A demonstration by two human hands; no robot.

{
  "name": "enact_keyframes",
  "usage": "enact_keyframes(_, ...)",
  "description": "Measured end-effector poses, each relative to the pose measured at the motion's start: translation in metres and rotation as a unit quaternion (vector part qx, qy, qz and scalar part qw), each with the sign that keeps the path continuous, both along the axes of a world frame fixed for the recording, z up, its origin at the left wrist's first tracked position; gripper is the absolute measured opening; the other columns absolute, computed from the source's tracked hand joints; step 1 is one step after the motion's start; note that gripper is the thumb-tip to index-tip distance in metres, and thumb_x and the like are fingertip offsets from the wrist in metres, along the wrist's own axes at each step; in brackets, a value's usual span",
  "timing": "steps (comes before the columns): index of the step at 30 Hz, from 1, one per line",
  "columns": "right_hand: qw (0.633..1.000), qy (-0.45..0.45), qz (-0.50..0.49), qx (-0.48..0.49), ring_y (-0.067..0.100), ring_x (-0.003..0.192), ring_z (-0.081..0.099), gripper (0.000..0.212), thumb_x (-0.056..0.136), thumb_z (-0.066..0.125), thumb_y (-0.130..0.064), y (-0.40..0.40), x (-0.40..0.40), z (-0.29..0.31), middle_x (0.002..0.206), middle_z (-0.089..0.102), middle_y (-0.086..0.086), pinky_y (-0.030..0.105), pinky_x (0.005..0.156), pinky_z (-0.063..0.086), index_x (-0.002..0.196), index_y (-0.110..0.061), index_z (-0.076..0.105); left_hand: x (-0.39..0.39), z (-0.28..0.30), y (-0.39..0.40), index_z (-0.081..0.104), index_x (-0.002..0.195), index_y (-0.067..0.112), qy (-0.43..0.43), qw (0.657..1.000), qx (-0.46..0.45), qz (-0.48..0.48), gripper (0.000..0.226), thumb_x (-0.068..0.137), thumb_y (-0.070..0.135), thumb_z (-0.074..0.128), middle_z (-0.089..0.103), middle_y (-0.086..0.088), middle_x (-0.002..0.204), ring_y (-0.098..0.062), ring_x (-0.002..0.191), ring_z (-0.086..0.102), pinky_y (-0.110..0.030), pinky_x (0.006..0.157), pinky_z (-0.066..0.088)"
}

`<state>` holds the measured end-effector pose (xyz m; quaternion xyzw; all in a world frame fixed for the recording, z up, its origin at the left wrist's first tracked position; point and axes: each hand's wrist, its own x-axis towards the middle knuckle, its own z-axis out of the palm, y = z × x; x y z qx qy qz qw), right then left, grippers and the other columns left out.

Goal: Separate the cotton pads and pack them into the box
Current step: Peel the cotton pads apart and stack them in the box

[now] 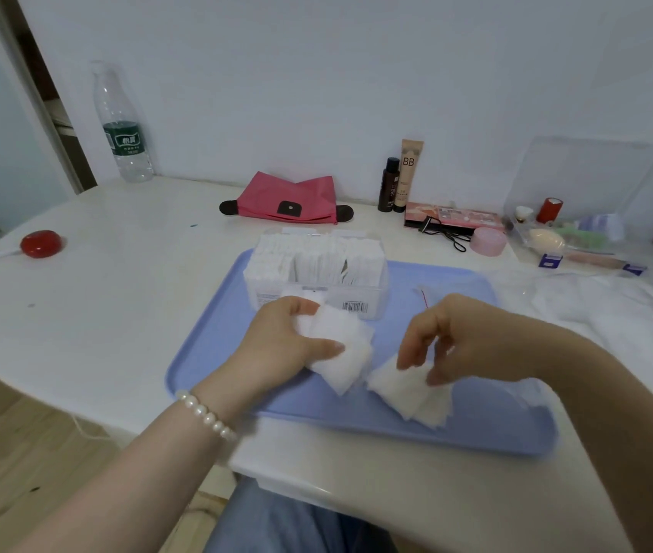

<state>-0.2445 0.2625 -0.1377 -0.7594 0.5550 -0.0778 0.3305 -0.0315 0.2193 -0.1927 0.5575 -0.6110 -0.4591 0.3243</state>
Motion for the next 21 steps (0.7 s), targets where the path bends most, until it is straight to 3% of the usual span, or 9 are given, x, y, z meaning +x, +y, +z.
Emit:
enact_keyframes(3, 0.991, 0.131, 0.027, -0.008, -0.009, 0.09, 0.048, 0.043, 0.075, 0.067, 0.0, 0.006, 0.0, -0.006, 0.1, 0.051, -0.017, 0.012, 0.078, 0.042, 0.098, -0.036, 0.062, -0.002, -0.002, 0.003, 0.05, 0.125, 0.02, -0.178, 0.977, -0.117, -0.007, 0.062, 0.071, 0.026, 0.079, 0.05, 0.002, 0.12, -0.019, 0.109, 0.051, -0.027, 0.087, 0.041)
enact_keyframes(5, 0.989, 0.149, 0.013, -0.009, 0.002, 0.1, 0.047, 0.048, 0.074, 0.066, -0.003, 0.008, 0.002, -0.014, 0.107, 0.046, -0.014, 0.021, 0.088, 0.044, 0.107, -0.037, 0.057, -0.001, -0.001, 0.006, 0.049, 0.128, 0.022, -0.221, 0.958, -0.181, 0.007, 0.062, 0.074, 0.031, 0.075, 0.046, 0.003, 0.117, -0.019, 0.112, 0.046, -0.028, 0.088, 0.037)
enact_keyframes(7, 0.988, 0.152, 0.012, -0.016, 0.007, 0.102, 0.047, 0.047, 0.074, 0.065, -0.005, 0.009, 0.004, -0.02, 0.105, 0.045, -0.013, 0.025, 0.088, 0.044, 0.109, -0.035, 0.056, 0.0, 0.0, 0.006, 0.055, 0.124, 0.022, -0.211, 0.946, -0.246, 0.027, 0.051, 0.077, 0.031, 0.072, 0.048, 0.005, 0.11, -0.017, 0.113, 0.041, -0.023, 0.088, 0.03)
enact_keyframes(9, 0.989, 0.147, 0.003, -0.036, 0.008, 0.099, 0.05, 0.042, 0.074, 0.066, -0.009, 0.008, 0.005, -0.023, 0.101, 0.047, -0.013, 0.024, 0.086, 0.045, 0.108, -0.033, 0.058, 0.0, 0.004, 0.005, 0.062, 0.112, 0.023, -0.147, 0.947, -0.281, 0.043, 0.032, 0.081, 0.026, 0.069, 0.051, 0.009, 0.101, -0.013, 0.108, 0.042, -0.018, 0.083, 0.027)
enact_keyframes(12, 0.992, 0.101, -0.027, -0.077, 0.009, 0.088, 0.055, 0.033, 0.074, 0.065, -0.011, 0.006, 0.003, -0.027, 0.092, 0.056, -0.013, 0.019, 0.077, 0.046, 0.103, -0.028, 0.063, -0.004, 0.011, 0.003, 0.065, 0.096, 0.027, -0.028, 0.966, -0.255, 0.045, 0.016, 0.083, 0.017, 0.067, 0.06, 0.01, 0.098, -0.009, 0.097, 0.053, -0.021, 0.083, 0.038)
enact_keyframes(15, 0.99, 0.078, -0.05, -0.107, 0.01, 0.077, 0.055, 0.033, 0.076, 0.061, -0.009, 0.002, 0.0, -0.031, 0.085, 0.062, -0.007, 0.015, 0.067, 0.042, 0.104, -0.026, 0.065, -0.006, 0.014, 0.003, 0.068, 0.089, 0.027, 0.069, 0.981, -0.177, 0.04, 0.017, 0.085, 0.011, 0.064, 0.066, 0.011, 0.098, -0.004, 0.089, 0.059, -0.016, 0.083, 0.043)
enact_keyframes(17, 0.989, 0.049, -0.075, -0.119, 0.008, 0.067, 0.051, 0.03, 0.078, 0.056, -0.006, -0.001, -0.001, -0.034, 0.075, 0.06, -0.007, 0.017, 0.062, 0.039, 0.095, -0.029, 0.064, -0.007, 0.015, 0.002, 0.072, 0.084, 0.026, 0.16, 0.981, -0.099, 0.039, 0.018, 0.084, 0.01, 0.064, 0.07, 0.006, 0.098, -0.011, 0.095, 0.063, -0.026, 0.088, 0.047)
enact_keyframes(19, 0.985, -0.004, -0.12, -0.124, 0.009, 0.06, 0.044, 0.033, 0.08, 0.052, -0.001, -0.003, -0.002, -0.036, 0.065, 0.052, -0.007, 0.021, 0.058, 0.035, 0.078, -0.033, 0.058, -0.008, 0.018, 0.002, 0.072, 0.084, 0.021, 0.255, 0.966, -0.025, 0.042, 0.02, 0.085, 0.005, 0.059, 0.072, -0.003, 0.094, -0.02, 0.09, 0.066, -0.031, 0.081, 0.053)
enact_keyframes(21, 0.972, -0.081, -0.176, -0.136, 0.014, 0.062, 0.043, 0.038, 0.081, 0.05, 0.005, -0.006, -0.003, -0.036, 0.066, 0.051, -0.002, 0.027, 0.06, 0.034, 0.072, -0.031, 0.056, -0.009, 0.02, 0.002, 0.069, 0.087, 0.016, 0.282, 0.959, 0.002, 0.044, 0.025, 0.087, -0.003, 0.054, 0.071, -0.007, 0.091, -0.02, 0.08, 0.066, -0.027, 0.071, 0.055)
